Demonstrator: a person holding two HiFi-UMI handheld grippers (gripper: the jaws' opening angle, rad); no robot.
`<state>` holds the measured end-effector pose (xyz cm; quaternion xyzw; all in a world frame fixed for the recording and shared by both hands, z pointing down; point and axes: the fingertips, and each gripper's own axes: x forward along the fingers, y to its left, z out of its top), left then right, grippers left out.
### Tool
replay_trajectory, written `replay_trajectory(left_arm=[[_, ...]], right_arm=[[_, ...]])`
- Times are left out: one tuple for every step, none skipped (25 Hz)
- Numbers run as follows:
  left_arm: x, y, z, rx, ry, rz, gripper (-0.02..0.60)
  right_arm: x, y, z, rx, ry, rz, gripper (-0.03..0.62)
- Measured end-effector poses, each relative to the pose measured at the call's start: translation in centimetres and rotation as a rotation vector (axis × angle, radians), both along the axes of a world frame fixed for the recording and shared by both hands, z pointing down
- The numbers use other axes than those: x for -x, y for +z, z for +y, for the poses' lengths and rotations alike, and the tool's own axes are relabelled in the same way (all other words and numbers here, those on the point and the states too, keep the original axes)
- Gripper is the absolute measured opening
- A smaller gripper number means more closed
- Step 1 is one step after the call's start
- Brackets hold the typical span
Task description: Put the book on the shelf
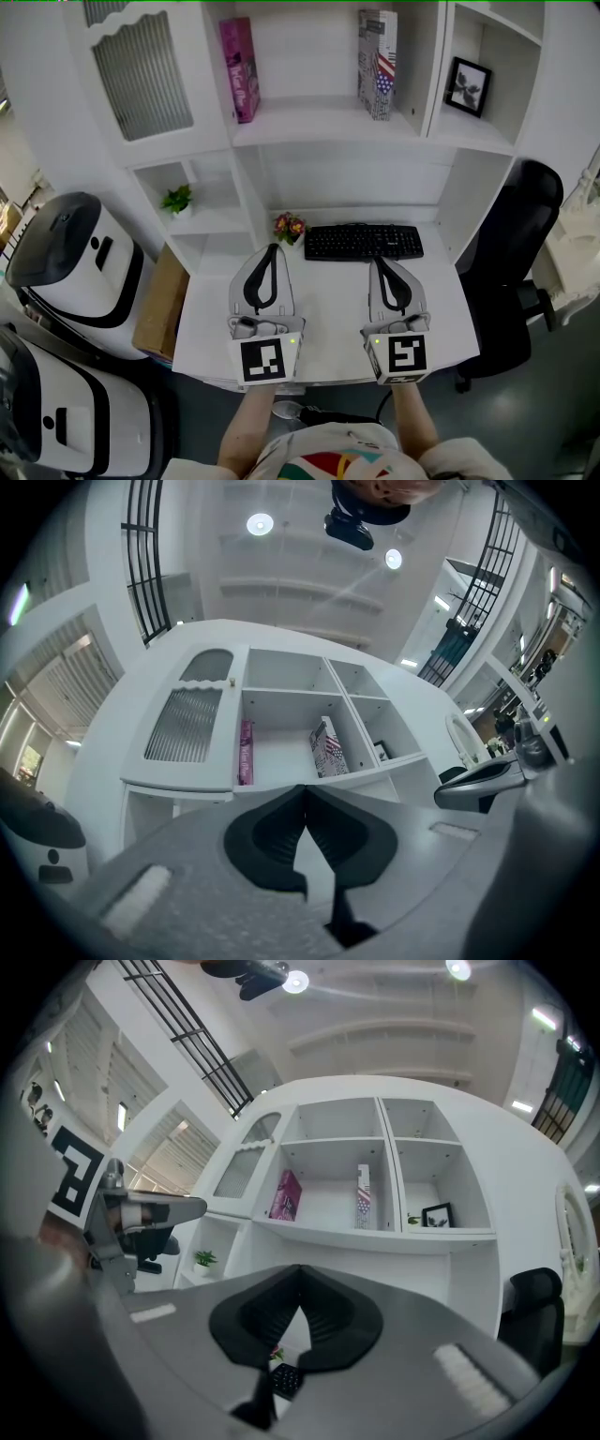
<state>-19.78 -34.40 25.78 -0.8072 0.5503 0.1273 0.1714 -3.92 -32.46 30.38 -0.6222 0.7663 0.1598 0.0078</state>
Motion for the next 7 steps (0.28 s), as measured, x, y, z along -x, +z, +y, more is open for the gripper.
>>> replay_trajectory(left_arm=[[0.06,0.02,-0.01,0.001,-0.001,0.000,0.002],[0.09,0.06,-0.02,0.001,-0.003,0.000,0.002],[0.09,0.11,-0.02,0.002,-0.004,-0.001,0.002],[0.06,0.19,-0.02,0.004,-0.005,0.000,0.002],[0.00,0.26,-0.01,0.007,-0.005,0.001,0.002],[-0.07,0.32,0.01,0.010,-0.006,0.002,0.002],[-0.14,0.39,0.02,0.012,-0.006,0.003,0.002]], right_arm=[[-0.08,0.15,-0.02,0.003,0.002,-0.001,0.000],[-0.21,0.36,-0.04,0.007,0.004,0.000,0.000],[-0.34,0.55,-0.04,0.011,0.005,0.000,0.000],[-0.43,0.66,-0.01,0.013,0.005,-0.001,0.000],[-0.51,0.74,0.03,0.015,0.003,-0.002,0.000],[-0.59,0.80,0.07,0.018,0.001,-0.004,0.000],[-0.67,0.86,0.11,0.021,-0.002,-0.008,0.000]])
